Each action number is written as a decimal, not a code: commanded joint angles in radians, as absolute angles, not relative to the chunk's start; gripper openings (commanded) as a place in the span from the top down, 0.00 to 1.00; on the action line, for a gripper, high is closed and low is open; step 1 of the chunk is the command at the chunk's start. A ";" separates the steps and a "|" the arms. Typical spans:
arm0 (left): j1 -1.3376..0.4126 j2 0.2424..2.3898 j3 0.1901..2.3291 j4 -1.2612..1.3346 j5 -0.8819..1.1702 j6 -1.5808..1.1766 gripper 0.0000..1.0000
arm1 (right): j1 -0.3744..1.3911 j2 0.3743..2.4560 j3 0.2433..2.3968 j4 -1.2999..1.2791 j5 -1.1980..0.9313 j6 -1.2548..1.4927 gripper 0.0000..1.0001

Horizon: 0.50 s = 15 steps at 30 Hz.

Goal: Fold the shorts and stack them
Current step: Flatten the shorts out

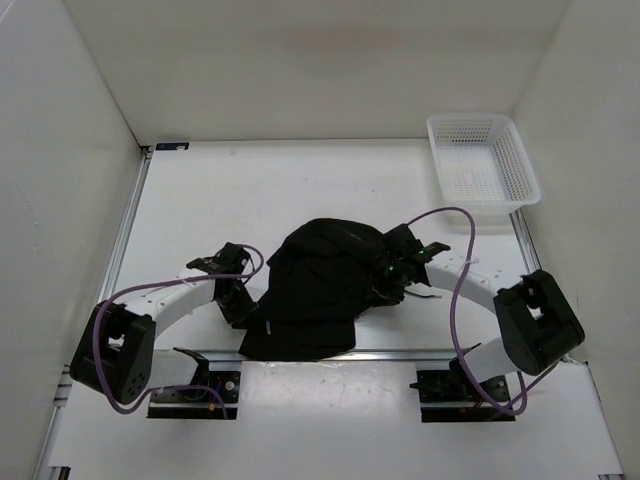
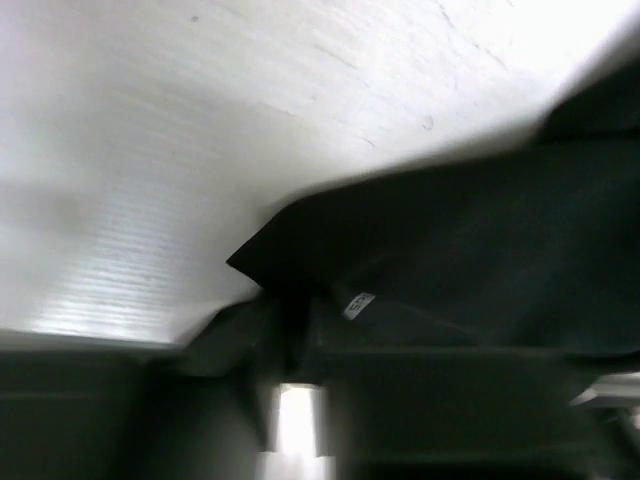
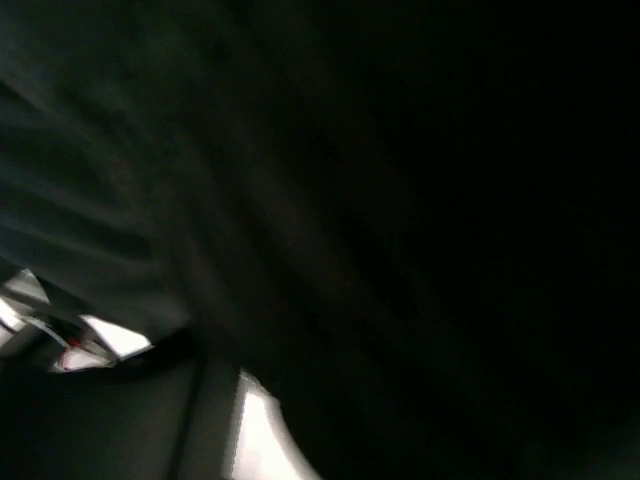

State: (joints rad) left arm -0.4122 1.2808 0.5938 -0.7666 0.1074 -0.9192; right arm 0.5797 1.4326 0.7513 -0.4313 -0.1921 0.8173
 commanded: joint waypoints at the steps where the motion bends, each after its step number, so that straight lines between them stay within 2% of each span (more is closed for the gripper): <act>1: -0.420 1.299 0.598 -0.732 0.067 -0.930 0.77 | 0.627 1.469 0.843 -0.388 -0.190 0.830 0.70; 2: -0.420 1.299 0.616 -0.732 0.067 -0.930 0.90 | 0.627 1.489 0.871 -0.426 -0.170 0.821 0.80; 3: -0.420 1.324 0.629 -0.732 0.058 -0.916 0.90 | 0.640 1.499 0.900 -0.448 -0.134 0.812 0.94; 4: -0.420 1.333 0.646 -0.732 0.058 -0.916 0.90 | 0.640 1.499 0.963 -0.466 -0.118 0.792 0.99; 7: -0.369 1.400 0.783 -0.732 0.011 -0.856 0.90 | 0.579 1.569 1.140 -0.518 -0.094 0.718 1.00; 9: -0.332 1.487 0.972 -0.773 -0.027 -0.802 0.90 | 0.534 1.626 1.286 -0.554 -0.094 0.668 1.00; 10: -0.315 1.523 1.053 -0.802 -0.041 -0.786 0.90 | 0.511 1.703 1.483 -0.581 -0.094 0.645 1.00; 11: -0.286 1.560 1.239 -0.837 -0.058 -0.766 0.90 | 0.465 1.745 1.594 -0.639 -0.094 0.597 1.00; 12: -0.276 1.593 1.340 -0.876 -0.078 -0.734 0.90 | 0.445 1.787 1.708 -0.670 -0.124 0.580 1.00; 13: -0.265 1.661 1.444 -0.947 -0.121 -0.714 0.90 | 0.407 1.860 1.917 -0.684 -0.150 0.551 1.00; 14: -0.255 1.695 1.551 -0.991 -0.147 -0.698 0.90 | 0.388 1.893 2.013 -0.684 -0.179 0.551 1.00; 15: -0.230 1.728 1.780 -1.037 -0.169 -0.680 0.90 | 0.371 1.923 2.107 -0.705 -0.202 0.551 1.00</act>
State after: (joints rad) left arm -0.2733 1.7092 1.4593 -0.9100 -0.0490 -0.7673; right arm 0.4366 1.8996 1.8774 -0.6495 -0.1513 0.6327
